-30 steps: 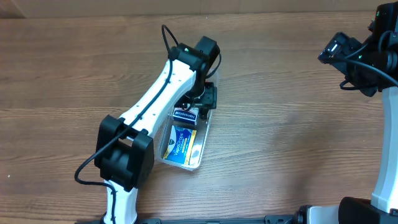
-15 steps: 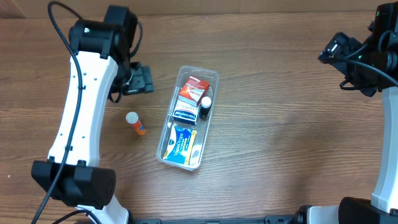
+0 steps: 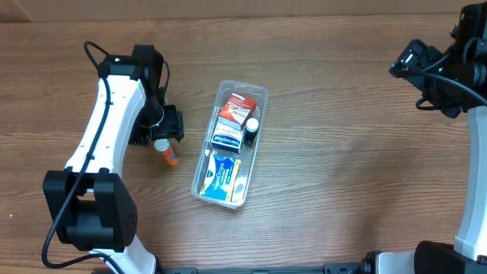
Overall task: Pack container
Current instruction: 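Grasp the orange tube with the left gripper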
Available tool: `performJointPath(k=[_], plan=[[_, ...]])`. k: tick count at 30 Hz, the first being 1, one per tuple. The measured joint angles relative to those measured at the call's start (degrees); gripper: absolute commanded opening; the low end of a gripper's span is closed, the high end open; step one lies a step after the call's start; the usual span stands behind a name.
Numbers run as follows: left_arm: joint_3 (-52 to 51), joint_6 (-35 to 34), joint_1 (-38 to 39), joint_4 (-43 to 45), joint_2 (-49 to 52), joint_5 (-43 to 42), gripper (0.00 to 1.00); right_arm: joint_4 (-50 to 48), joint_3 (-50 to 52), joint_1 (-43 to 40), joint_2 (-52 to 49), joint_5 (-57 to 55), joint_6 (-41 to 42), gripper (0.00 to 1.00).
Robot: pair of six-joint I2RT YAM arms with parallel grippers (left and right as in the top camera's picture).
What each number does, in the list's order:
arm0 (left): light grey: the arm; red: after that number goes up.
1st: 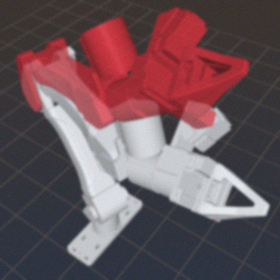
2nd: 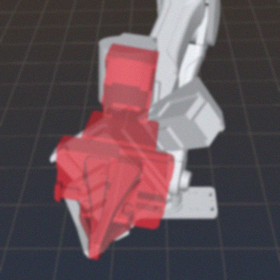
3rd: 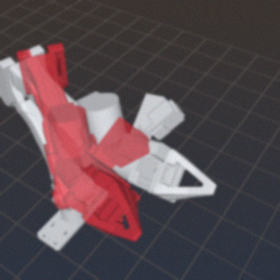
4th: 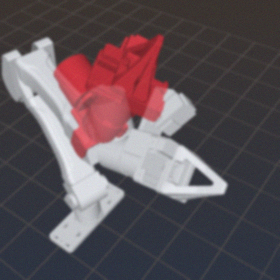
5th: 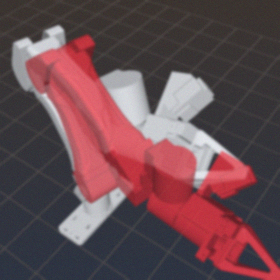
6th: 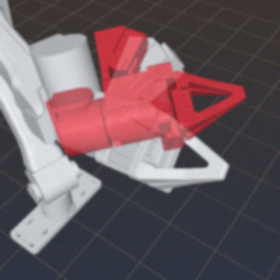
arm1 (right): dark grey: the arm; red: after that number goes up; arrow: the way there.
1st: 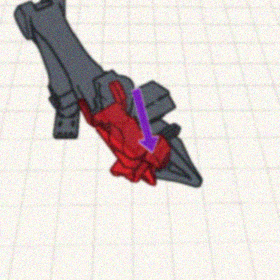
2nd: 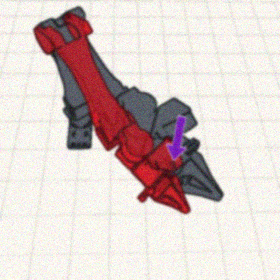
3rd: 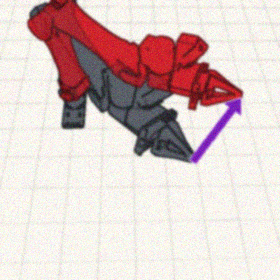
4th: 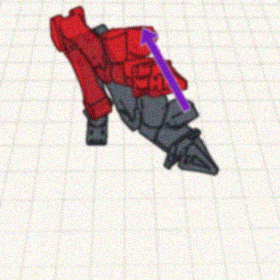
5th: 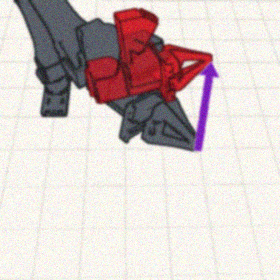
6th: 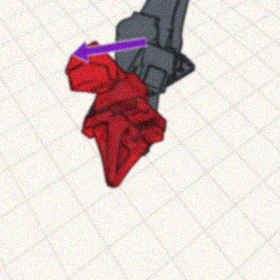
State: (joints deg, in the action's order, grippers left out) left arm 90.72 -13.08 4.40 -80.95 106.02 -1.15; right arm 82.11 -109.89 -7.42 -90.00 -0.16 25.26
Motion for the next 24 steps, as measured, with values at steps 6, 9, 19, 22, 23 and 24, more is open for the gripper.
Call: performJointPath(k=[6,9,19,22,23,24], plan=[[-3.8,0.1,0.0,2.8,0.0,-0.2,0.49,0.0,0.0,0.0,0.0,0.0,0.0,1.0],[-6.2,0.2,0.0,4.2,0.0,-0.5,0.37,0.0,0.0,0.0,0.0,0.0,0.0,1.0],[-1.7,0.0,0.0,-0.7,0.0,-0.8,0.26,0.0,0.0,0.0,0.0,0.0,0.0,1.0],[5.5,0.0,0.7,-5.9,-0.2,-1.0,0.27,0.0,0.0,0.0,0.0,0.0,0.0,1.0],[8.8,0.0,1.6,-8.1,-0.2,-1.6,0.27,0.0,0.0,0.0,0.0,0.0,0.0,1.0],[11.3,0.0,2.9,-9.7,-0.3,-2.3,0.27,0.0,0.0,0.0,0.0,0.0,0.0,1.0]])
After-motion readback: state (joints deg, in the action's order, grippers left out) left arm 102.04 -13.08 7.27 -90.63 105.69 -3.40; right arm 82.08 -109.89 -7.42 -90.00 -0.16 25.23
